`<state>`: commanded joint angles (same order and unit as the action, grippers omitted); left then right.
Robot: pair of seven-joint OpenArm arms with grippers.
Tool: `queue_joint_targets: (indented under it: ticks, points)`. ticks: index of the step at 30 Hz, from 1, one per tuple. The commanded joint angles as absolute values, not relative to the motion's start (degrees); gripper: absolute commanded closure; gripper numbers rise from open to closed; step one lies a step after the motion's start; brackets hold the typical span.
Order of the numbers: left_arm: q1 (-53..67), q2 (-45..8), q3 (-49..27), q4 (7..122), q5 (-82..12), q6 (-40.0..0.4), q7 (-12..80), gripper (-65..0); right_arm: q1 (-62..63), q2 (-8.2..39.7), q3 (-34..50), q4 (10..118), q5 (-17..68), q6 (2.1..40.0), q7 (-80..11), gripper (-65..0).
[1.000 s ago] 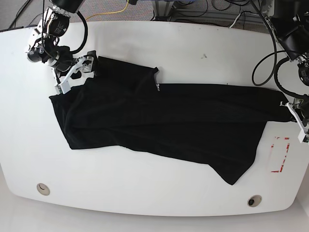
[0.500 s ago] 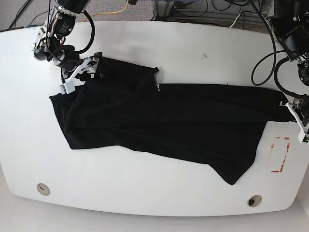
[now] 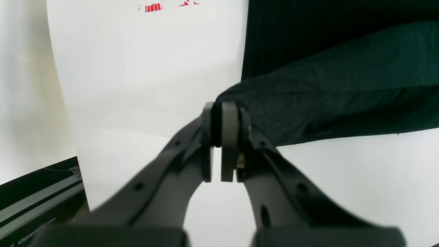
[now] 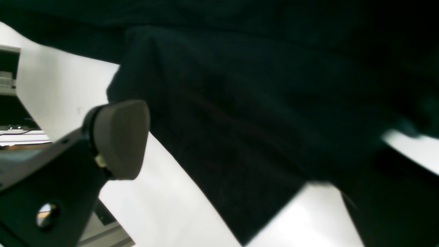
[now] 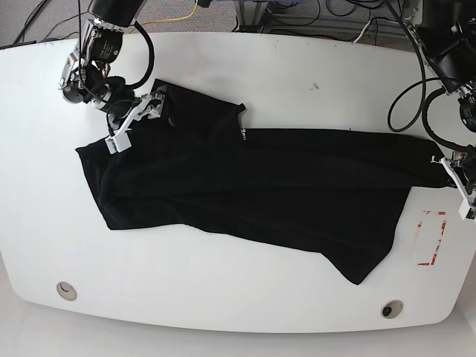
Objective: Layout the t-shirt on the table in an organized manner, then fold the t-shirt properly
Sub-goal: 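Grasp the shirt's bunched corner with the right gripper and pull outward, then lift the shirt edge with both grippers and stretch it between them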
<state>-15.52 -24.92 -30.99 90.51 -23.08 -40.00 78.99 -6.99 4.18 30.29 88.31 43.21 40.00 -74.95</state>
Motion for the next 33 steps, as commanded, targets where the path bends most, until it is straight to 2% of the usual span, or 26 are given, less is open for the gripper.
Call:
queue_joint_targets:
  ticks: [2,3,4,8,12,15,23,27,33]
  points:
    - [-15.52,-24.92,-30.99,90.51,-23.08,-40.0,78.99,0.0,-6.99,3.74,30.46,88.4,43.21,40.0,-74.95,-35.8]
    - [-15.52,-24.92,-30.99,90.51,-23.08,-40.0,78.99,0.0,-7.08,3.65,30.46,88.4,43.21,40.0,-74.95,-32.2]
    - [-15.52,-24.92,-30.99,90.42,-23.08,-40.0,78.99,0.0,-7.16,3.56,30.46,88.48,43.21,40.0,-75.03,-21.2]
    - [-15.52,-24.92,-30.99,90.42,-23.08,-40.0,78.99,0.0,-7.34,3.56,30.46,88.57,43.21,40.0,-75.21,0.0]
    - [-15.52,-24.92,-30.99,90.42,-23.08,-40.0,78.99,0.0,-8.75,3.56,30.46,90.42,43.21,40.0,-75.3,-1.9]
    - [-15.52,-25.01,-30.99,90.42,-23.08,-40.0,78.99,0.0,-10.33,3.47,30.55,94.02,43.21,40.0,-75.3,0.0]
    - [-14.46,-25.1,-28.79,90.95,-23.34,-40.0,78.99,0.0,-16.92,3.38,30.55,110.02,43.21,40.0,-75.3,0.0]
    - [-13.85,-25.1,-26.77,94.9,-23.34,-40.0,78.99,0.0,-20.0,3.56,30.55,115.47,43.38,40.0,-75.3,0.0]
    - [-9.8,-25.1,-21.67,102.99,-23.34,-40.0,78.9,0.0,-24.22,5.14,34.59,115.74,51.38,40.0,-74.95,0.0]
